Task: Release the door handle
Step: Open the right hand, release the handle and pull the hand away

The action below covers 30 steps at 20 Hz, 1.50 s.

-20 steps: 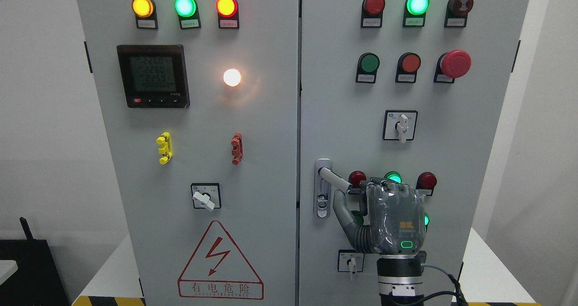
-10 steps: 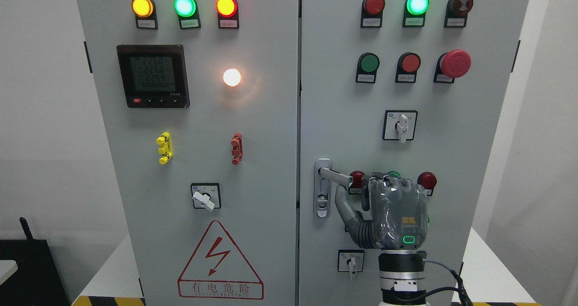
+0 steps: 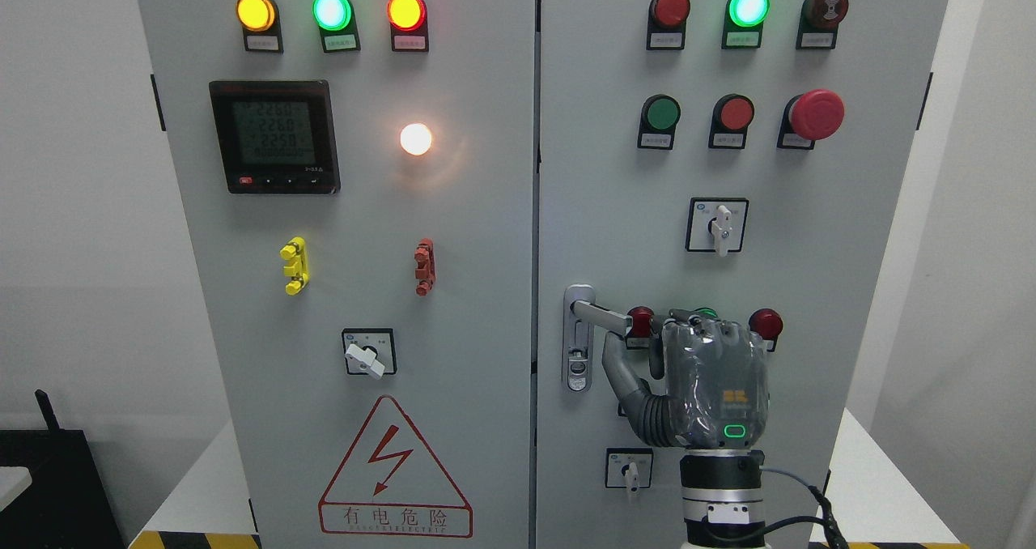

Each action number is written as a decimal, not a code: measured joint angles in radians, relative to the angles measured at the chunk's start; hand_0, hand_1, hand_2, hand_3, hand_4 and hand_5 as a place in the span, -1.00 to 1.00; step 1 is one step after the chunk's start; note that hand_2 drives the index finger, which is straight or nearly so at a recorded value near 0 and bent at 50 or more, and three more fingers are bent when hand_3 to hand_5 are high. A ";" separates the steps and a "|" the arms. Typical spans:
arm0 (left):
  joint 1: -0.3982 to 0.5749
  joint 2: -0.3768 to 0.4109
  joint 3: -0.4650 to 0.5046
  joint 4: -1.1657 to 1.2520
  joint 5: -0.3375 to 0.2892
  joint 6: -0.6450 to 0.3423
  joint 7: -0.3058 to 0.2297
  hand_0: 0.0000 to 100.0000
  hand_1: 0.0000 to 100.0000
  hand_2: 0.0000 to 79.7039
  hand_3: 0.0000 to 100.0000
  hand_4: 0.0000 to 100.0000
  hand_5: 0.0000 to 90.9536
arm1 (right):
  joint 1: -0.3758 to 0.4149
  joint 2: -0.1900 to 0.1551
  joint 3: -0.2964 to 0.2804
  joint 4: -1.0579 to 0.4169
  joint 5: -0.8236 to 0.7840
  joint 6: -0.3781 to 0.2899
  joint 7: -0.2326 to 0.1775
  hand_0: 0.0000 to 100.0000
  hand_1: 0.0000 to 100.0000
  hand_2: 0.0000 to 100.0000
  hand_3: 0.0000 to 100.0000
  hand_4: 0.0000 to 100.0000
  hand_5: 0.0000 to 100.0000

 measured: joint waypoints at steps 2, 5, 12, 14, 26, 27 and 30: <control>0.000 0.000 0.000 0.000 0.000 0.000 0.000 -0.76 -0.22 -1.00 -1.00 -1.00 -1.00 | 0.017 -0.001 -0.002 -0.007 -0.001 -0.003 -0.001 0.06 0.00 0.80 1.00 1.00 0.98; 0.000 0.000 0.000 0.000 0.000 0.000 0.000 -0.76 -0.22 -1.00 -1.00 -1.00 -1.00 | 0.054 -0.004 -0.006 -0.027 -0.002 -0.007 -0.016 0.10 0.07 0.23 0.85 0.58 0.72; 0.000 0.000 0.000 0.000 0.000 0.000 0.000 -0.76 -0.22 -1.00 -1.00 -1.00 -1.00 | 0.154 -0.024 -0.050 -0.104 -0.012 -0.105 -0.027 0.08 -0.55 -1.00 -1.00 -1.00 -1.00; 0.000 0.000 0.000 0.000 0.000 0.000 0.000 -0.76 -0.22 -1.00 -1.00 -1.00 -1.00 | 0.169 -0.028 -0.071 -0.124 -0.028 -0.157 -0.030 0.00 -0.68 -1.00 -1.00 -1.00 -1.00; 0.000 0.000 0.000 0.000 0.000 0.000 0.000 -0.76 -0.22 -1.00 -1.00 -1.00 -1.00 | 0.201 -0.039 -0.172 -0.198 -0.105 -0.263 -0.019 -0.32 -0.64 -1.00 -1.00 -1.00 -1.00; 0.000 0.000 0.000 0.000 0.000 0.000 0.000 -0.76 -0.22 -1.00 -1.00 -1.00 -1.00 | 0.204 -0.039 -0.176 -0.201 -0.107 -0.264 -0.019 -0.33 -0.65 -1.00 -1.00 -1.00 -1.00; 0.000 0.000 0.000 0.000 0.000 0.000 0.000 -0.76 -0.22 -1.00 -1.00 -1.00 -1.00 | 0.215 -0.040 -0.178 -0.209 -0.115 -0.265 -0.019 -0.32 -0.68 -1.00 -1.00 -1.00 -1.00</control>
